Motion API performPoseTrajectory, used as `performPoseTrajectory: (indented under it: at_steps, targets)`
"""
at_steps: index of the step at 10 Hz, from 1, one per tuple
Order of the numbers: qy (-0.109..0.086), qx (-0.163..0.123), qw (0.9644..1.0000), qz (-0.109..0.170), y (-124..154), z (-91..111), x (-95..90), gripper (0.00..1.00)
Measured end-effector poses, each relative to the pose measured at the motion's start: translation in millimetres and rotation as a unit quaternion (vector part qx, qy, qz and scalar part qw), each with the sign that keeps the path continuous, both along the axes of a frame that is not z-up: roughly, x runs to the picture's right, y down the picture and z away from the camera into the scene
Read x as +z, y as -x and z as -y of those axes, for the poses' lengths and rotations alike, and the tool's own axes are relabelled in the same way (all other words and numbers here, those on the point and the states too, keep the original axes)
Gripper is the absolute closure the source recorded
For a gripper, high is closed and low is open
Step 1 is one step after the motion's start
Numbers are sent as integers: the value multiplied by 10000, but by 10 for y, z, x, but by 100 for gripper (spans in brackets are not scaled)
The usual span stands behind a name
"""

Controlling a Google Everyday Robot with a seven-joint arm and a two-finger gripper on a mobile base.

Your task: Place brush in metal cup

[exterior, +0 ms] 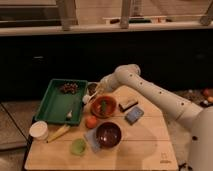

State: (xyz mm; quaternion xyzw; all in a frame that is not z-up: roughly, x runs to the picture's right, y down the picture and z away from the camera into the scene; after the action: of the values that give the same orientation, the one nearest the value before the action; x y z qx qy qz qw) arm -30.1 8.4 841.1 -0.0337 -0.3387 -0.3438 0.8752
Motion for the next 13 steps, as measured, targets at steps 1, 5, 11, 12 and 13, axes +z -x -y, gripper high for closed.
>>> performPoseTrajectory:
  at_steps: [1, 5, 11, 12, 13]
  targets:
    - [-9, 2, 10000, 29, 7, 22, -17, 96]
    - [-17, 42, 9995, 300, 108, 177, -69, 96]
    - [-28, 191, 9986, 502, 310, 366, 59, 96]
    - [-34, 238, 9985, 501, 312, 403, 96, 96]
    - [-44, 272, 9983, 507, 321, 440, 129, 96]
